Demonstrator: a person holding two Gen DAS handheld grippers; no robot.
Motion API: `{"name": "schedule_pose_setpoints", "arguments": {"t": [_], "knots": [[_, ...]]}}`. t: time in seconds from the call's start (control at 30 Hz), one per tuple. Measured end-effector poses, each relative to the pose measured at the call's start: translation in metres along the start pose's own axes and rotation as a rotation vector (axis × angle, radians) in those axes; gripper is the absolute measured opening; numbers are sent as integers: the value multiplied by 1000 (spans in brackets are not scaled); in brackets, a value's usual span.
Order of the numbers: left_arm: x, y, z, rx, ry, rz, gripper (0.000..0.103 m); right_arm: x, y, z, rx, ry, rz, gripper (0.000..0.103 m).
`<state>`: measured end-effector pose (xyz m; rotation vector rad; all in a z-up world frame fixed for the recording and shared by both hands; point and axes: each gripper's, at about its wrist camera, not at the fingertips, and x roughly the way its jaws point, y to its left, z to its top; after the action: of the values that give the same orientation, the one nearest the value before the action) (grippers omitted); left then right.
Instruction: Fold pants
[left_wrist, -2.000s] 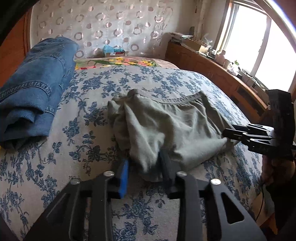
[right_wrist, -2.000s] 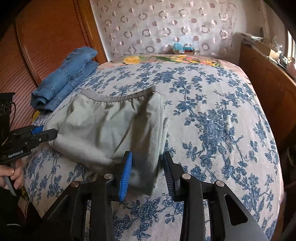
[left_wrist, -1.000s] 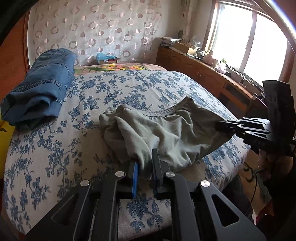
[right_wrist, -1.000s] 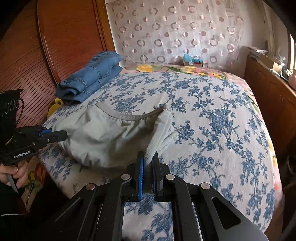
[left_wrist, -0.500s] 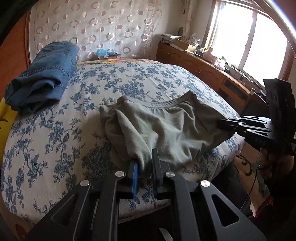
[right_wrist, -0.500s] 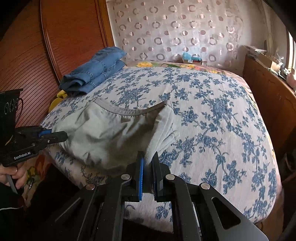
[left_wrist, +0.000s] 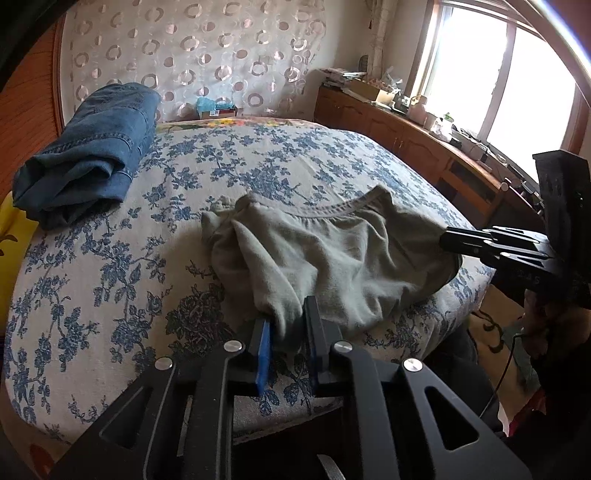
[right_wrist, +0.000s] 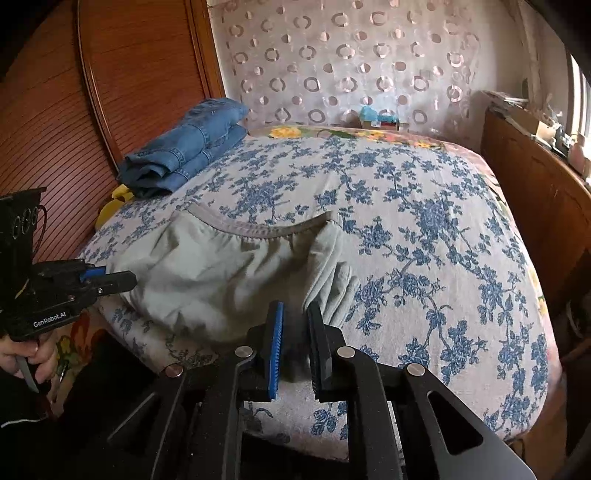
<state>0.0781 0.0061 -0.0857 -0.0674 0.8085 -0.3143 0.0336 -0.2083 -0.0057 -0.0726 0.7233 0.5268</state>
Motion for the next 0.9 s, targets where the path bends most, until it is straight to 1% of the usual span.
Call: {"name": "schedule_pose_setpoints", "arguments": {"t": [0.07,0.1,0.13,0.17,0.23,0.27,0.33,0.57,0.8,0.87,0.9], "knots": [[-4,-1,2,3,-10,2,27,-4,0,2,-1,-14,-2,21],[-5,-1,3,6,-15,2,29,-6,0,2,-2,-21,0,25],[-6,-1,5,10,-22,4,36,-6,0,2,-1,-26,0,28],[-8,-1,7,15,-31,9,45,-7,0,3,-1,-28,-2,29],[-10,0,10,18,-46,15,52,-8,0,3,-3,-32,-8,33],[-10,1,12,18,-44,18,64,-8,0,3,-4,-32,-7,33],[-9,4,15,12,-55,24,80,-7,0,2,-8,-30,-6,33],[0,16,24,-31,-59,48,80,2,-5,5,-4,-16,-15,33],[8,18,30,-35,-48,51,80,16,-10,8,3,3,-16,33],[10,19,32,-35,-47,46,80,20,-11,9,4,6,-14,34],[12,19,33,-35,-46,45,80,23,-11,10,5,8,-14,36]]}}
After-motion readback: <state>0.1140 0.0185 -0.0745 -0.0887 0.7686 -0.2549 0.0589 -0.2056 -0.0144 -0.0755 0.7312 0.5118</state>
